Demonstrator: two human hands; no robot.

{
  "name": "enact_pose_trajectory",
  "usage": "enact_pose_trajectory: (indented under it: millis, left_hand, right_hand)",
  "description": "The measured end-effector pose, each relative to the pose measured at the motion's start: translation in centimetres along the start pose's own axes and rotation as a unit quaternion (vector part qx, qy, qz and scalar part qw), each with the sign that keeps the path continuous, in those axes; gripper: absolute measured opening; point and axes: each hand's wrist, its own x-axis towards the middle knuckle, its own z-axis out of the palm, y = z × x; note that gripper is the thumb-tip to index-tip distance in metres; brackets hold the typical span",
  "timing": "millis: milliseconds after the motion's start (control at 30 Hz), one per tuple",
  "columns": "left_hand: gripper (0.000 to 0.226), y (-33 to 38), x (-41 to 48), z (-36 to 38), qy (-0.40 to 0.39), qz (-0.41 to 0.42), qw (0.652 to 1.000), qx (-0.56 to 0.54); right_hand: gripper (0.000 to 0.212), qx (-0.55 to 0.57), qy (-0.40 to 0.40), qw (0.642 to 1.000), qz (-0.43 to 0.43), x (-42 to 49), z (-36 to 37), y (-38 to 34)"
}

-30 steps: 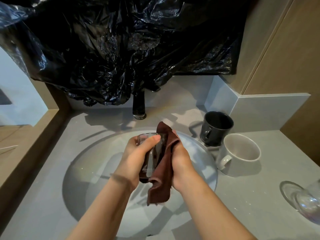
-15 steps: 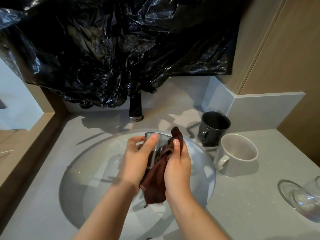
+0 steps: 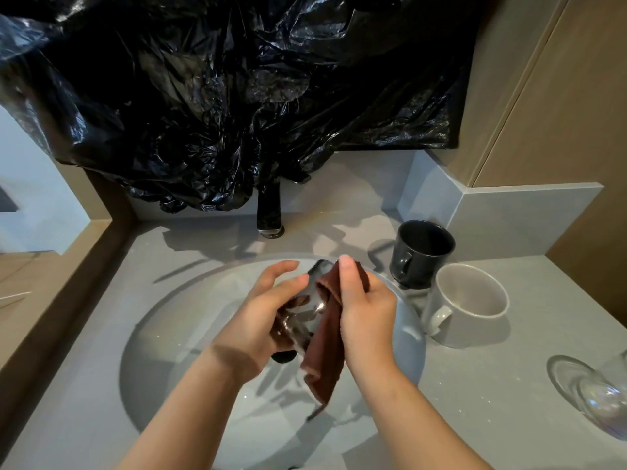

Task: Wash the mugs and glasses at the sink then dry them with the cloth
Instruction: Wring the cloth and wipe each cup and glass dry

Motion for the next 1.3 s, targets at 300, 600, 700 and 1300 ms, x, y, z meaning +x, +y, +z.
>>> enact_pose_trajectory:
  millis: [300, 600, 700, 1300]
  left_hand:
    - [0.037, -1.5, -0.4, -0.8, 0.029, 0.046, 0.998, -0.011]
    - [0.048, -0.4, 0.4, -2.1, 0.084, -0.007, 0.994, -0.077]
    - [0.028, -0.1, 0.3, -2.6, 0.073, -0.045, 0.992, -0.097]
    - [0.032, -0.1, -0.4, -1.7, 0.068, -0.021, 0.99, -0.121]
  right_hand:
    - [0.017, -0.016, -0.031, 0.999, -0.033, 0.3, -0.7, -1.2]
    - [0.001, -0.03, -0.333, 0.942, -0.039, -0.9, -2.3, -1.0]
    - [0.023, -0.113, -0.382, 0.915, -0.053, -0.9, -2.8, -0.7]
    - [0.021, 0.114, -0.236, 0.964, -0.036, -1.8, -2.1, -0.8]
